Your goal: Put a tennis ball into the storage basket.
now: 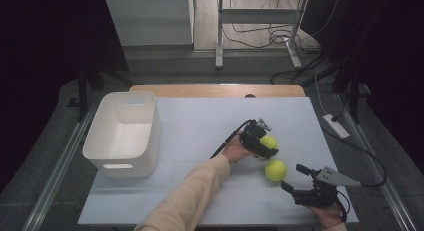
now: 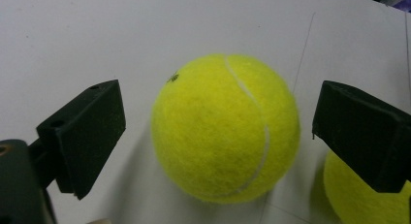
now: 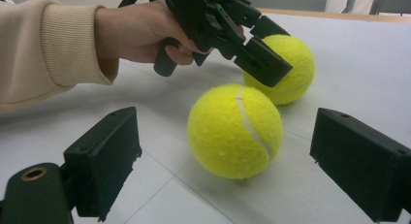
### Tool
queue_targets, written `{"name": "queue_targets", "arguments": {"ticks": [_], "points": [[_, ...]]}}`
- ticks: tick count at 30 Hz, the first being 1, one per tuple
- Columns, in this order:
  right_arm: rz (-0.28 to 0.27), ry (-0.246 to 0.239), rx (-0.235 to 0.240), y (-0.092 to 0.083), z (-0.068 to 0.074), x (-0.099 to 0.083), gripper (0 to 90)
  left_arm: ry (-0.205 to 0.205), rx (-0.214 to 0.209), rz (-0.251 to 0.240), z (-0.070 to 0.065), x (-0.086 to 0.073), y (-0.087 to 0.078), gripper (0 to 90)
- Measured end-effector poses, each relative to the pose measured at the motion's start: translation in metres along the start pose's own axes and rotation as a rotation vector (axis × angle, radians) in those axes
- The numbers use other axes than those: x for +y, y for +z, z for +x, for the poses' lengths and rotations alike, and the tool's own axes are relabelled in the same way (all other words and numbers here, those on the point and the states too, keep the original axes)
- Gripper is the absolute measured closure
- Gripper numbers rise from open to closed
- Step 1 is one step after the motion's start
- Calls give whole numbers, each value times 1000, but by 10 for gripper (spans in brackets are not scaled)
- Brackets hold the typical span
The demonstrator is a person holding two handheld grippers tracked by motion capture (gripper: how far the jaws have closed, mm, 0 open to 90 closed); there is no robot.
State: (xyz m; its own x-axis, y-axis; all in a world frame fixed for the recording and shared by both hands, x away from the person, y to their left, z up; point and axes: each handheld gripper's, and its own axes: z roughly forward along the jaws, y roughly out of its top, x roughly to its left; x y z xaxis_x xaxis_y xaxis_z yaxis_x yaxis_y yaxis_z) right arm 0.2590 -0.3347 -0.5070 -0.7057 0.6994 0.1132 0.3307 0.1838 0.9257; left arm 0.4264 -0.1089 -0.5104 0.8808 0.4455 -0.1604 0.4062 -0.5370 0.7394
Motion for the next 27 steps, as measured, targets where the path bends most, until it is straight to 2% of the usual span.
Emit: {"name": "queue_targets", "arguments": {"ticks": [4,8,14,27], "points": [[1,-1,0,0,0,0,104,-4,-8,27,2,-2,4,102],[2,1,-1,0,0,0,104,-2,-29,34,1,-3,5,250],[2,1,-2,0,0,0,104,12,-13,47,1,-2,1,265],[3,-1,-7,-1,-1,-1,104,14,-10,0,0,-1,-19,267]]}}
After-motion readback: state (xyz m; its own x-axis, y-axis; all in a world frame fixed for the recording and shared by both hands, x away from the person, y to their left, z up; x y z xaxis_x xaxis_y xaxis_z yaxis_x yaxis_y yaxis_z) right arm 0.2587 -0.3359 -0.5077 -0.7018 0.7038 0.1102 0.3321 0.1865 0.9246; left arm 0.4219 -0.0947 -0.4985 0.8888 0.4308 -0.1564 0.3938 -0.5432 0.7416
